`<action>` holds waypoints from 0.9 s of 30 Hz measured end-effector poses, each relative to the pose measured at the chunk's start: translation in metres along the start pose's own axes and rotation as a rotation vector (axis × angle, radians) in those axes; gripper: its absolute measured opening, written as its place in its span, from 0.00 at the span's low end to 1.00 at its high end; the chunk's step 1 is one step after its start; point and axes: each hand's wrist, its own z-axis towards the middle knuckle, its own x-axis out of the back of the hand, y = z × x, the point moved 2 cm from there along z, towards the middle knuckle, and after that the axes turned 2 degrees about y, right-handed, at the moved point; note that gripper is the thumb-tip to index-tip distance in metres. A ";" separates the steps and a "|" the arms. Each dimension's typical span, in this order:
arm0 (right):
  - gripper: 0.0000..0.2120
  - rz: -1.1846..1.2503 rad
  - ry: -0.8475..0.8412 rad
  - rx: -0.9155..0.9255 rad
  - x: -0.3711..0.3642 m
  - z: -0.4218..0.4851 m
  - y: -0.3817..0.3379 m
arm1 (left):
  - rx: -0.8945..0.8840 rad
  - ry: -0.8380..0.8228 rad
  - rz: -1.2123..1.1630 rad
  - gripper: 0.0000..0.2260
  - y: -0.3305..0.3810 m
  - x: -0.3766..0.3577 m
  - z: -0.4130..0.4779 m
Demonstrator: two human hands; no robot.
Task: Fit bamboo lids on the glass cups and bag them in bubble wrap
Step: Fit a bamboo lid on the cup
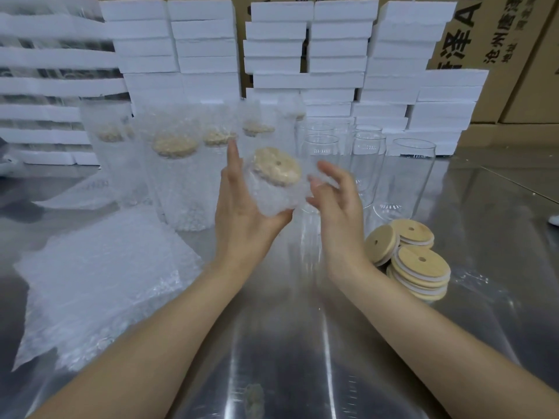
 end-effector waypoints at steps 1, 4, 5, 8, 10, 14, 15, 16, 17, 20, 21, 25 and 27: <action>0.16 -0.020 0.028 0.006 0.002 0.001 0.000 | 0.016 -0.004 -0.036 0.54 -0.001 0.000 0.000; 0.10 -0.012 -0.049 -0.062 0.000 0.003 0.002 | -0.078 -0.089 0.034 0.54 -0.001 -0.002 -0.005; 0.06 -0.007 -0.035 -0.054 0.001 0.005 0.001 | -0.101 -0.110 0.055 0.54 0.000 -0.002 -0.007; 0.07 0.094 0.157 0.042 0.016 0.019 -0.011 | -0.079 -0.134 0.022 0.54 0.004 -0.004 -0.007; 0.08 0.243 0.166 0.152 0.023 0.024 -0.020 | -0.037 -0.127 -0.091 0.54 0.006 -0.003 -0.005; 0.12 0.222 0.087 0.258 0.022 0.022 -0.022 | 0.119 -0.108 -0.282 0.50 0.001 -0.007 -0.004; 0.11 0.109 0.067 0.227 0.019 0.021 -0.019 | 0.161 -0.110 -0.308 0.47 0.000 -0.008 -0.003; 0.10 -0.008 0.022 0.172 0.016 0.020 -0.015 | 0.196 -0.102 -0.335 0.43 -0.001 -0.008 -0.001; 0.10 -0.108 -0.036 0.108 0.014 0.017 -0.009 | 0.221 -0.086 -0.365 0.39 -0.002 -0.007 0.000; 0.17 -0.229 -0.239 -0.018 0.007 0.011 0.008 | 0.300 -0.071 -0.486 0.35 -0.003 -0.004 0.005; 0.23 -0.278 -0.319 -0.017 0.006 0.010 0.012 | 0.310 -0.083 -0.508 0.36 -0.003 -0.003 0.007; 0.44 -0.485 -0.506 0.107 0.006 0.006 0.022 | 0.333 -0.182 -0.507 0.38 0.002 -0.003 0.008; 0.47 -0.495 -0.425 0.137 0.008 0.008 0.024 | 0.323 -0.251 -0.506 0.38 0.002 -0.007 0.006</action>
